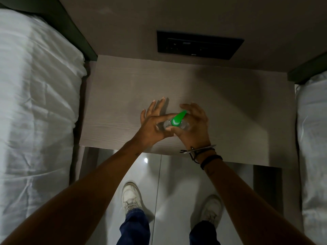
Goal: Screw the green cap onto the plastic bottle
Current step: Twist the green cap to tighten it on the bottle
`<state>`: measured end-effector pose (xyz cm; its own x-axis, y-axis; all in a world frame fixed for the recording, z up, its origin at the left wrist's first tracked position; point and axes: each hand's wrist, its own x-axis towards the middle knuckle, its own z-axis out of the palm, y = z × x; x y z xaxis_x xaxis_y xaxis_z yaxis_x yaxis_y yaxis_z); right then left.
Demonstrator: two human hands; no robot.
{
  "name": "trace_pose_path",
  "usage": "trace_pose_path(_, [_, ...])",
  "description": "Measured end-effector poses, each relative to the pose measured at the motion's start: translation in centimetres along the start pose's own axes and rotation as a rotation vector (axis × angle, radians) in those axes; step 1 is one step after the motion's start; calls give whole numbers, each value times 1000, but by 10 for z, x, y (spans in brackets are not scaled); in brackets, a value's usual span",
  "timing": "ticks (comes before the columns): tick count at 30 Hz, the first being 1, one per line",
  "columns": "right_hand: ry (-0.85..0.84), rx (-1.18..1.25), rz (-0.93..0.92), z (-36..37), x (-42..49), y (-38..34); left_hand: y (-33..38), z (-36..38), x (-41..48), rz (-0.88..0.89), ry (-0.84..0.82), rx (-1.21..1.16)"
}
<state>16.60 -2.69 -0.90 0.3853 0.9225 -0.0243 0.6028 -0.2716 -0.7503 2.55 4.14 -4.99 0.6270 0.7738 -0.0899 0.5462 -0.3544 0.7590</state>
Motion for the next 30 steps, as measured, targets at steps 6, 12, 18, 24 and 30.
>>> trace_pose_path(6, [-69, 113, 61, 3, 0, 3, 1, 1, 0, -1, 1, 11])
trace_pose_path(12, [32, 106, 13, -1, 0, -2, 3, -1, 3, -20, -10, 23])
trace_pose_path(18, [193, 125, 5, 1, -10, -14, 7, -1, 1, -22, -16, 11])
trace_pose_path(24, [17, -66, -41, -14, -11, -12, 11, -6, 0, -19, -50, 39])
trace_pose_path(30, [200, -354, -227, -25, -14, -13, 19, -8, 1, -48, -56, 65])
